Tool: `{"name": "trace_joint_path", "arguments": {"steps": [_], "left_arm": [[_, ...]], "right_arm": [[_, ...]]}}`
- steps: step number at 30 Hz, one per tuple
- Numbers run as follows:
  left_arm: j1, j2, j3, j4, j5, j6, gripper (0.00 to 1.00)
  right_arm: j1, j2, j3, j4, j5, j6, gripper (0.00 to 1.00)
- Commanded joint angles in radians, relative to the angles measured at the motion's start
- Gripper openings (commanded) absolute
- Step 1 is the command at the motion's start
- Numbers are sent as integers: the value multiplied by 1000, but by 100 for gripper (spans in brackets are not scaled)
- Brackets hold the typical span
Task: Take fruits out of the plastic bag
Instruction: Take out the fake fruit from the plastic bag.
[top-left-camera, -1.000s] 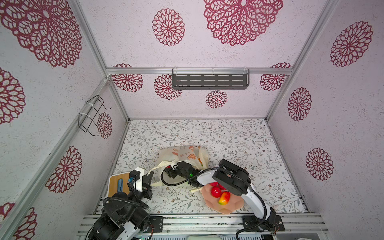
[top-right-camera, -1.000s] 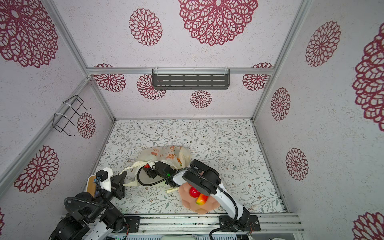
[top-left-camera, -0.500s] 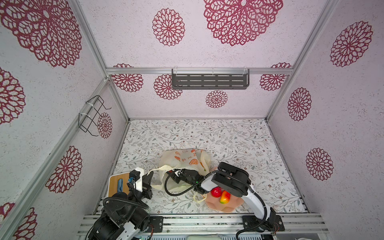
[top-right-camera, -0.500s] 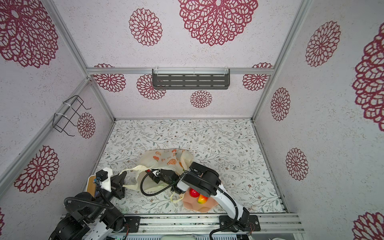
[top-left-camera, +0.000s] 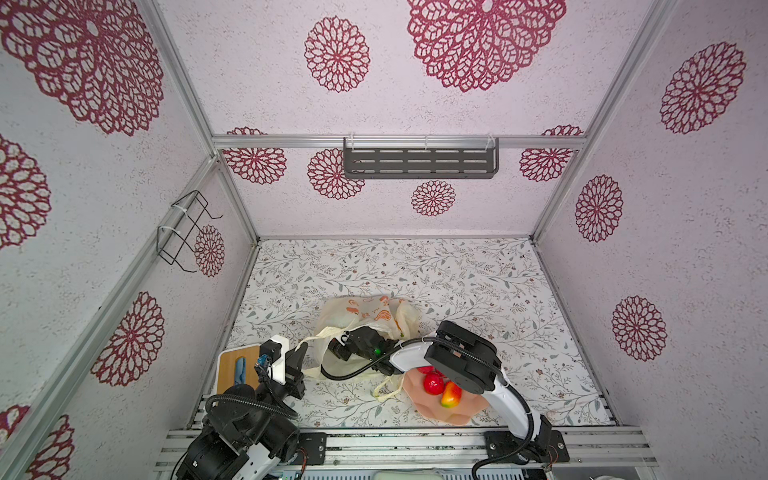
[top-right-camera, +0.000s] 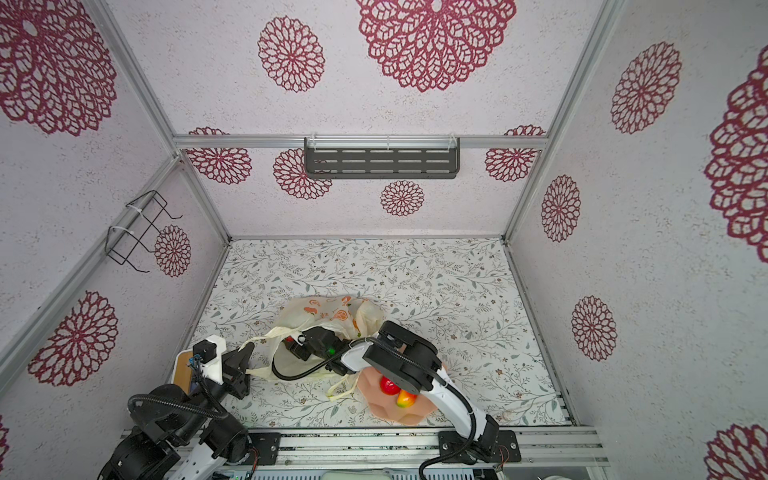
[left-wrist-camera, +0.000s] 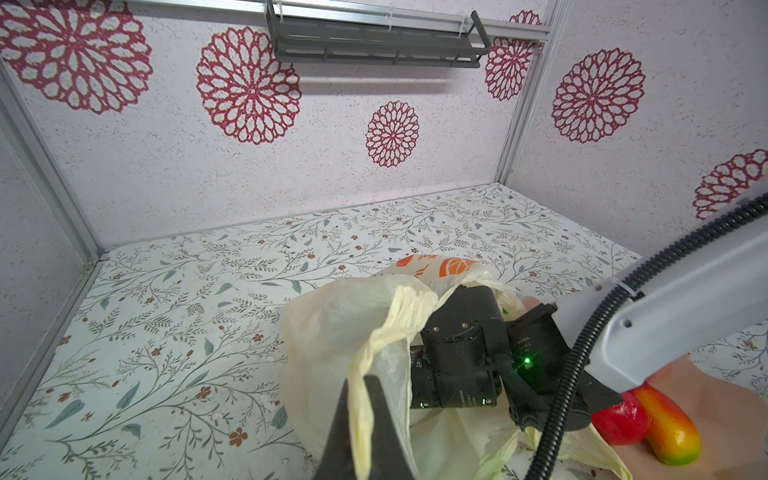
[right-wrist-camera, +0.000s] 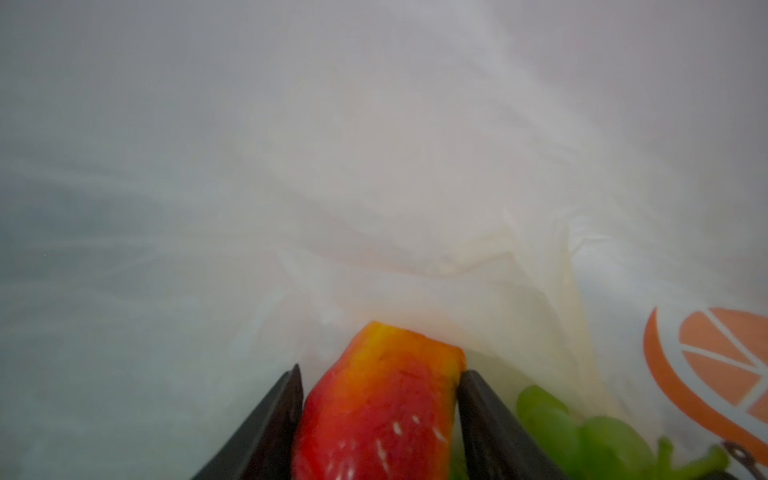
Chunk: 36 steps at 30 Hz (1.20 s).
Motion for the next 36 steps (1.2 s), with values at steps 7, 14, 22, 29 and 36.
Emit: {"name": "trace_joint_path", "arguments": {"steps": [7,14,22,29,36], "left_arm": [[-6,-13,7,7,-16,10,0],[11,-14,10,2,-67,0,0],[38,-14,7,5,-114,-13,0],[92,-14,11,2,-163,-28,0],[136,-14,12,-3,-196,-43,0]], "right_arm": [[-20,41,74,-320,23,97,47],[-22,-76,17,-249,-102,124,36],[-20,-228,-121,-63,-247,179,35],[-20,-290,-117,-141,-242,214,35],[-22,-357,-163,-172,-245,192,35]]}}
